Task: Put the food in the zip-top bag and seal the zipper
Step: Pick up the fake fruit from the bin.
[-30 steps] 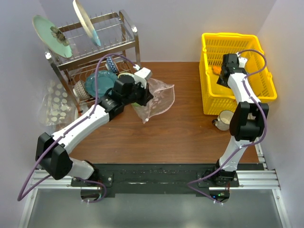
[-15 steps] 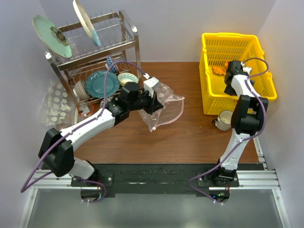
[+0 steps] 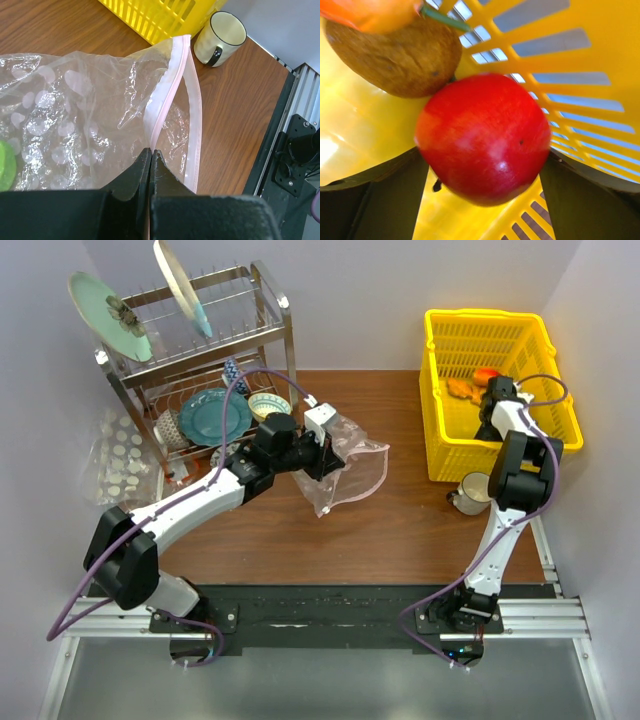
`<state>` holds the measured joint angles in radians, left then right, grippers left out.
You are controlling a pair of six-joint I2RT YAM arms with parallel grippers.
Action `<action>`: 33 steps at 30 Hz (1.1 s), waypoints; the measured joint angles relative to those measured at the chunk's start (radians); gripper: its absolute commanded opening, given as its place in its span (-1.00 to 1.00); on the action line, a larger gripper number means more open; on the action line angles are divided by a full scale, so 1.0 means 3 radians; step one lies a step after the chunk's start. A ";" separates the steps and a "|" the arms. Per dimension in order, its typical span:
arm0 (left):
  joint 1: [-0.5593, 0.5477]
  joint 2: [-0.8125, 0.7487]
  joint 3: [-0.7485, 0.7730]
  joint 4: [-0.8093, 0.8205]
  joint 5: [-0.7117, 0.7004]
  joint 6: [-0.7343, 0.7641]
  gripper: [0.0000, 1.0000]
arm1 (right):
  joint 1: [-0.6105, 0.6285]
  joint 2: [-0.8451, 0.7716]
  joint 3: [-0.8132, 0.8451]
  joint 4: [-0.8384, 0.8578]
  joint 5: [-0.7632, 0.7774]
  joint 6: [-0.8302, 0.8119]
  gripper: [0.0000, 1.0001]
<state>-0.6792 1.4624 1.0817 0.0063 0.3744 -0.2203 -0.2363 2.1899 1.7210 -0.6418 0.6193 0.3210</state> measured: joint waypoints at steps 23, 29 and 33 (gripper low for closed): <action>0.0000 0.0000 0.0000 -0.0008 -0.0067 0.0103 -1.00 | 0.0001 0.0309 0.0546 0.0070 -0.0028 -0.0100 0.37; 0.0000 0.0000 0.0000 -0.0025 -0.0069 0.0103 -1.00 | 0.0004 0.0178 0.0375 0.0069 -0.0048 -0.0093 0.61; 0.0000 -0.0001 0.0000 -0.0042 -0.0075 0.0103 -1.00 | 0.0038 0.0029 0.0357 0.0028 -0.0123 -0.0098 0.97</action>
<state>-0.6792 1.4620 1.0817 -0.0063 0.3519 -0.1894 -0.2249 2.1986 1.8282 -0.6334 0.5823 0.2916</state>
